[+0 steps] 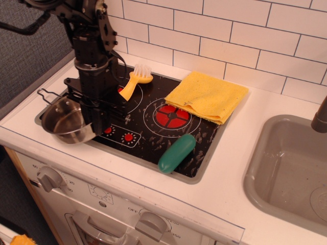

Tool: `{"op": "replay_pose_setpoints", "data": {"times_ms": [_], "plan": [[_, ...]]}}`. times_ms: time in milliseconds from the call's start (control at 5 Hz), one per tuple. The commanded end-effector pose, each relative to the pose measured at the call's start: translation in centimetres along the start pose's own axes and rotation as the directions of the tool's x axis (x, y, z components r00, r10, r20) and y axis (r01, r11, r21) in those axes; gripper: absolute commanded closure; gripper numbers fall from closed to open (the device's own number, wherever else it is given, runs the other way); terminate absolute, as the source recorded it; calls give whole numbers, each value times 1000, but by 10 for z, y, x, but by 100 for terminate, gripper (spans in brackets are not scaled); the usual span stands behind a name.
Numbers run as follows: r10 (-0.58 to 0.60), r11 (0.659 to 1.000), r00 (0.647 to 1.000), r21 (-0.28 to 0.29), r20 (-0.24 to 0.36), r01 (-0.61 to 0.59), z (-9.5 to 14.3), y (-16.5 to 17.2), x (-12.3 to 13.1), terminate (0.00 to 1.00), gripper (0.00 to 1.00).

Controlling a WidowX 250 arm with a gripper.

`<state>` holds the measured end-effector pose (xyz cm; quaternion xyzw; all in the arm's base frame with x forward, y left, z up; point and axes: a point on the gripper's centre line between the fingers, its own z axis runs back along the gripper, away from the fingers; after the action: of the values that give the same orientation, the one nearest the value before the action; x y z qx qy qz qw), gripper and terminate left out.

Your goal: Place the metal pot on the yellow cloth.

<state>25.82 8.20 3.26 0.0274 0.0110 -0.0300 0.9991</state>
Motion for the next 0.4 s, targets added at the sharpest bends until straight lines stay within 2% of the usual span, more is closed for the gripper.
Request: {"op": "replay_pose_setpoints", "data": {"times_ms": [0, 200], "plan": [[-154, 986, 974, 89, 164, 141, 60, -62, 72, 0, 100], [-190, 976, 960, 143, 207, 163, 76, -100, 105, 0, 100]]}}
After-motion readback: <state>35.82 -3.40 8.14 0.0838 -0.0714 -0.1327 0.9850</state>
